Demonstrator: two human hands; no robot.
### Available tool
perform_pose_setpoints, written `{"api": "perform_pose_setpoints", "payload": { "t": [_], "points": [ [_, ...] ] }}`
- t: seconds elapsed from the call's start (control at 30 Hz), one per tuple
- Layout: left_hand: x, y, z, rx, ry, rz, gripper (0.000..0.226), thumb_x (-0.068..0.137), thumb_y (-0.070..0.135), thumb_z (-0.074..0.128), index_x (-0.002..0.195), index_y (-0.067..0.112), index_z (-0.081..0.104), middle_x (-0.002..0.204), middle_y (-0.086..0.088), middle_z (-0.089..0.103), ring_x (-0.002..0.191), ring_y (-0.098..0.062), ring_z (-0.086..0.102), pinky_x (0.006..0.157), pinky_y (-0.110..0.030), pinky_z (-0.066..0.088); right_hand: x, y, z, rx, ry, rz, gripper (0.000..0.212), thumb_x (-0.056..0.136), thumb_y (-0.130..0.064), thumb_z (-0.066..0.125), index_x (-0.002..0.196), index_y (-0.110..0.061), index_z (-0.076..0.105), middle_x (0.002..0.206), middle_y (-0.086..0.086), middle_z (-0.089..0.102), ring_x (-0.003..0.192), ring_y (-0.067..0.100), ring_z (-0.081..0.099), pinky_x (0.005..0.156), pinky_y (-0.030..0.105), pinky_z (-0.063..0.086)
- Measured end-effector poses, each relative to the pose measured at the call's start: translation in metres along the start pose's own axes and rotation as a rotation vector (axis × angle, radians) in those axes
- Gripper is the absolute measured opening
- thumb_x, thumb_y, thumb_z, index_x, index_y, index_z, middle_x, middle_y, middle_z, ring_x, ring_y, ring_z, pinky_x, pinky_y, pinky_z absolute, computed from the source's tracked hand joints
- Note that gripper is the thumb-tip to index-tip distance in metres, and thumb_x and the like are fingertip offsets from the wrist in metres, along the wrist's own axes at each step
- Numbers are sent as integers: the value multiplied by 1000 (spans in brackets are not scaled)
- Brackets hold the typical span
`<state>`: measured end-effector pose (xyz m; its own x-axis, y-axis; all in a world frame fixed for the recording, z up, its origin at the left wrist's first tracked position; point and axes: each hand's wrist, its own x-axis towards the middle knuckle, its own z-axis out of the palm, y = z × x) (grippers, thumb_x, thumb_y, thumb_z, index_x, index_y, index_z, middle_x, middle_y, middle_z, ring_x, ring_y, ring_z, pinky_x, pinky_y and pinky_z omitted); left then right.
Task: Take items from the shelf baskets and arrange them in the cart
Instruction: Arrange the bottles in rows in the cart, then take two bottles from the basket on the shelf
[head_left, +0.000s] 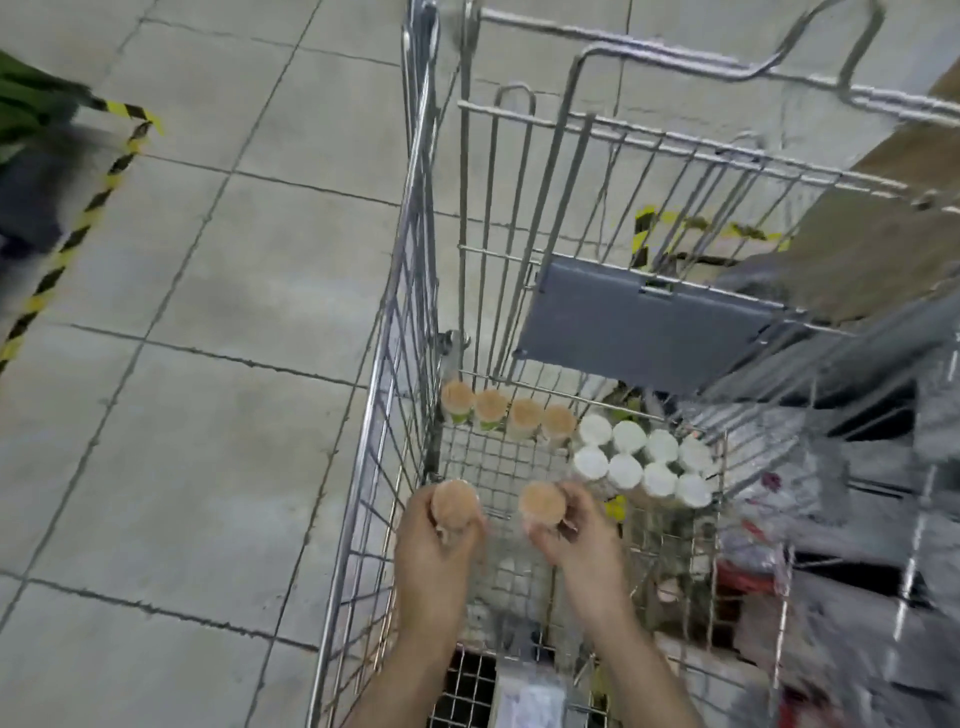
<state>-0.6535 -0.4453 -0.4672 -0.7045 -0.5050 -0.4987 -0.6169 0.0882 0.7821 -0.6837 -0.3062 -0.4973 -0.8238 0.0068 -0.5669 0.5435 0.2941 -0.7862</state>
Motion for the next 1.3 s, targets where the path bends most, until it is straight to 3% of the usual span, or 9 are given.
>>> {"api": "perform_pose_setpoints", "payload": {
  "t": [0.17,0.33,0.53,0.63,0.77,0.83,1.03,1.17,1.3],
  "points": [
    [39,-29,32,-44,106,-91,40,84,14,71,121,20,56,108,10,63,103,-14,59,83,-19,48,52,30,23,-29,24,-5,48,76,9,73,118,-11,60,118,5,64,110,20,60,90,23,50],
    [81,-45,57,-61,149,-55,36,83,11,69,108,33,57,103,10,65,101,-12,62,88,-29,50,93,43,51,-29,9,-9,53,77,-1,77,123,-19,57,122,3,62,110,17,60,96,34,50],
    [111,-54,79,-30,246,-31,45,83,18,71,123,22,51,112,8,63,107,-14,60,90,-29,47,119,51,76,-55,72,-91,52,74,-10,80,110,-34,53,104,-23,63,98,-9,59,90,32,53],
    [119,-59,85,-30,233,-11,53,85,13,68,135,15,49,127,1,59,120,-14,54,104,-36,43,126,59,84,-34,107,-126,45,74,-9,80,112,-23,59,109,-11,64,103,3,60,90,38,53],
    [127,-63,88,-9,262,-24,58,87,12,66,141,16,44,135,-1,56,126,-16,51,107,-39,41,129,63,91,-7,131,-118,51,79,-6,76,125,-19,57,122,-2,52,110,9,56,80,4,47],
    [129,-65,89,-16,261,-41,57,87,15,66,141,17,44,134,-1,57,124,-16,53,106,-39,42,129,64,94,13,143,-127,49,81,-8,75,123,-25,56,121,-5,52,110,10,56,76,0,44],
    [131,-68,89,-65,208,-47,45,88,12,63,131,19,51,120,2,63,111,-16,60,96,-42,49,130,63,100,28,201,-137,51,80,-9,75,119,-33,51,121,-10,56,114,12,57,95,38,51],
    [127,-68,89,-117,189,-53,46,91,6,55,135,18,48,127,1,60,114,-15,59,100,-39,47,129,65,100,30,200,-135,51,79,-7,75,102,-45,48,109,-21,61,103,-3,58,92,33,52],
    [118,-66,88,-160,227,-55,40,93,3,50,129,19,53,121,8,62,108,-3,60,93,-27,49,129,67,98,17,143,-131,46,84,-9,70,123,-27,55,119,-15,61,112,3,57,96,40,50]
  ]
}}
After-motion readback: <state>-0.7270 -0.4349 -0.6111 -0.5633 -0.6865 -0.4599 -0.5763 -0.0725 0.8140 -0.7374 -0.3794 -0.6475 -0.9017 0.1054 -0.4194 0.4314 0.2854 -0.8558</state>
